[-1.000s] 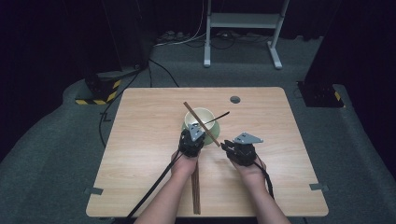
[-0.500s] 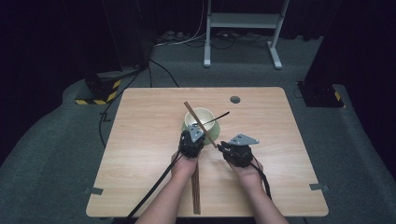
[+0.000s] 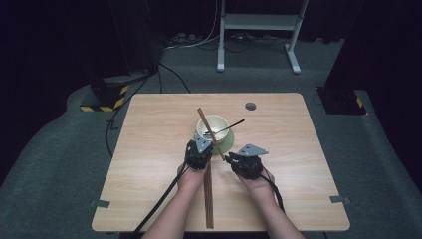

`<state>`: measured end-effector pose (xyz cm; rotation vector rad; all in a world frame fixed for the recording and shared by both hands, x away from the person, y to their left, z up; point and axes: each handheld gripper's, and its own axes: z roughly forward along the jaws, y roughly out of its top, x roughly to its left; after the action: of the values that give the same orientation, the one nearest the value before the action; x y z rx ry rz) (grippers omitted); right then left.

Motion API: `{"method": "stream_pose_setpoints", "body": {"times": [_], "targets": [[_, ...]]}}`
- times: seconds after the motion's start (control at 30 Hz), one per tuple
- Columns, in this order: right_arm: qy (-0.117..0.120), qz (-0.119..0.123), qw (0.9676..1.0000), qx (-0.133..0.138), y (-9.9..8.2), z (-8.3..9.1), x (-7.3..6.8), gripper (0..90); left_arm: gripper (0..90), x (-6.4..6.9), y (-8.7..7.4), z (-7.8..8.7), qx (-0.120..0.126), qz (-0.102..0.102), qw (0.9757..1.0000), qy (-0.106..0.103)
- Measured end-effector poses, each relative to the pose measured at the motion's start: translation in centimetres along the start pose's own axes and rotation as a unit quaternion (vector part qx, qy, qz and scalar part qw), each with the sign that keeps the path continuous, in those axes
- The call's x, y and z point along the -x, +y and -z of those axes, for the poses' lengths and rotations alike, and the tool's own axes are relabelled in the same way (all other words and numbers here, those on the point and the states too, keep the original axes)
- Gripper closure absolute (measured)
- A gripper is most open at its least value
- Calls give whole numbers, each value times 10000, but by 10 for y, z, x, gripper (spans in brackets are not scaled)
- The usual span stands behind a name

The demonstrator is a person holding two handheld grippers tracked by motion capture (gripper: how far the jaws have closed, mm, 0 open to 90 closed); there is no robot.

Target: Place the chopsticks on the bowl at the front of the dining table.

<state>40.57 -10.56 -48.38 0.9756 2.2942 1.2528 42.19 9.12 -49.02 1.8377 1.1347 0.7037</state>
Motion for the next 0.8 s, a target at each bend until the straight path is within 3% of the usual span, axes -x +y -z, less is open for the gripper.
{"method": "stream_pose_setpoints", "body": {"times": [0.37, 0.8], "targets": [[41, 100, 9999, 8, 2, -3, -6, 754, 868, 1, 2, 1, 40, -13, 10000, -32], [77, 25, 9999, 67, 5, -4, -6, 755, 864, 2, 6, 0, 32, -32, 10000, -28]]}}
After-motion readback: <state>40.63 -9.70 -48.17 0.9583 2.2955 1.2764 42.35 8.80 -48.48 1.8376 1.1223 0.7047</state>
